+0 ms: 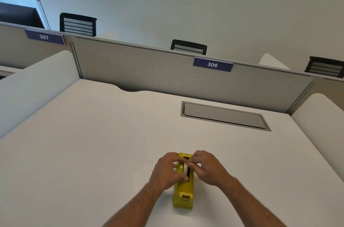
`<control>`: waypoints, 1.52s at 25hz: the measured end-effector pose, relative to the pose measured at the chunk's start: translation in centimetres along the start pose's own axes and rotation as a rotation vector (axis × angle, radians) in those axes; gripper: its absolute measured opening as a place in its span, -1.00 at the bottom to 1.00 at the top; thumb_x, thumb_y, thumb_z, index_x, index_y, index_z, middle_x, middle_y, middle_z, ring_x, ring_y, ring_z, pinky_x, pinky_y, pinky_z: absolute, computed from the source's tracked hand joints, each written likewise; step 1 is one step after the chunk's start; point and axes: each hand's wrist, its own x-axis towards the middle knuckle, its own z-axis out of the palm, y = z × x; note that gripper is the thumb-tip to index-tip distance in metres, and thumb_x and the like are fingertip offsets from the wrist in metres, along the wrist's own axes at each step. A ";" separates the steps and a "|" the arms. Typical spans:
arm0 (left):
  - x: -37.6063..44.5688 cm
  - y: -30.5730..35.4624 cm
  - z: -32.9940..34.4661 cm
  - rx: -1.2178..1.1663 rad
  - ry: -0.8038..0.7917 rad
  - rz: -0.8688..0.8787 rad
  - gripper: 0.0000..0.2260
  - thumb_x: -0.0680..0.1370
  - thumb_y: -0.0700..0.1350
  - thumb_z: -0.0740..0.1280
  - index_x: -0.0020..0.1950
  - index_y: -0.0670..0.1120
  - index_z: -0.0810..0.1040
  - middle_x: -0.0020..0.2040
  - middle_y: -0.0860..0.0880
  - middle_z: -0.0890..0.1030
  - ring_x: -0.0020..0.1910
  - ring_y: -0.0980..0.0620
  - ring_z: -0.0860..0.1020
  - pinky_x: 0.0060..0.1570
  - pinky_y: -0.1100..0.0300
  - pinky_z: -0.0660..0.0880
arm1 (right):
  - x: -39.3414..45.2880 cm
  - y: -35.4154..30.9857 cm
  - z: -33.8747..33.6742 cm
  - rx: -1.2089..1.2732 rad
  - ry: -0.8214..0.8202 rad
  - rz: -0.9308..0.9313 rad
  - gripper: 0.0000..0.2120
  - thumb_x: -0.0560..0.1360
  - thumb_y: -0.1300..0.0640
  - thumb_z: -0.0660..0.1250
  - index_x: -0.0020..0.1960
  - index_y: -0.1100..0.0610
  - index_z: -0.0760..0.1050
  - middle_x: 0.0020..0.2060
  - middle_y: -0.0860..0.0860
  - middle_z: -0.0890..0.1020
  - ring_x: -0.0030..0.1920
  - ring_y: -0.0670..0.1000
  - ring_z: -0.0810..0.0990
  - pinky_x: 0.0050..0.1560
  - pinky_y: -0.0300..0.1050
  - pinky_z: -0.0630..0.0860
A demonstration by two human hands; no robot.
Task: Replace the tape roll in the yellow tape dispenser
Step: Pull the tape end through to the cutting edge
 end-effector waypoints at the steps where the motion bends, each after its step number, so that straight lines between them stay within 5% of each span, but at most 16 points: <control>1: 0.0 -0.1 0.0 -0.001 -0.002 0.002 -0.45 0.15 0.01 0.68 0.10 0.17 0.62 0.33 0.14 0.47 0.08 0.08 0.56 -0.02 0.24 0.58 | -0.1 -0.1 -0.1 -0.003 -0.007 -0.001 -0.75 0.50 -0.10 0.31 0.09 -0.05 0.65 -0.09 -0.07 0.64 -0.06 -0.10 0.52 -0.07 -0.12 0.55; 6: 0.0 0.0 0.0 0.000 -0.004 0.007 -0.44 0.15 0.02 0.66 0.12 0.17 0.62 0.32 0.14 0.47 0.09 0.06 0.56 -0.03 0.25 0.57 | 0.0 -0.8 0.0 -0.016 0.016 0.001 -0.82 0.45 -0.06 0.42 0.02 -0.07 0.68 -0.13 -0.07 0.67 -0.10 -0.08 0.54 -0.06 -0.09 0.55; 20: -0.2 0.3 -0.2 0.001 0.004 0.038 -0.46 0.19 -0.04 0.66 0.14 0.11 0.63 0.29 0.12 0.49 0.07 0.11 0.52 0.04 0.28 0.53 | 0.4 -1.8 0.1 -0.066 0.052 0.061 -0.90 0.56 0.05 0.29 -0.03 0.06 0.54 -0.10 -0.03 0.59 -0.11 -0.03 0.54 -0.10 -0.08 0.55; 32: -0.5 0.0 -0.4 -0.050 -0.030 0.064 -0.43 0.20 -0.02 0.66 0.12 0.25 0.55 0.27 0.18 0.46 0.09 0.09 0.53 -0.04 0.36 0.49 | 0.7 -1.7 0.5 0.024 0.154 0.148 -0.94 0.56 0.07 0.30 -0.06 0.03 0.53 -0.14 -0.07 0.59 -0.17 -0.06 0.55 -0.16 -0.14 0.55; 35: -0.9 -1.0 -1.1 -0.004 -0.099 0.117 -0.28 0.19 0.11 0.65 0.25 0.34 0.41 0.29 0.24 0.42 0.17 0.11 0.51 0.04 0.36 0.51 | 0.3 -2.0 0.6 0.071 0.149 0.130 -0.94 0.56 0.07 0.32 -0.08 0.02 0.52 -0.16 -0.07 0.59 -0.16 -0.05 0.55 -0.14 -0.14 0.57; 38: -0.9 -2.0 -1.6 0.256 -0.133 0.160 -0.02 0.16 0.37 0.53 0.50 0.31 0.16 0.52 0.18 0.25 0.43 0.08 0.33 0.36 0.15 0.40 | -0.2 -2.2 0.5 0.070 0.136 0.093 -0.94 0.54 0.06 0.34 -0.10 0.02 0.53 -0.19 -0.11 0.57 -0.16 -0.06 0.53 -0.14 -0.14 0.54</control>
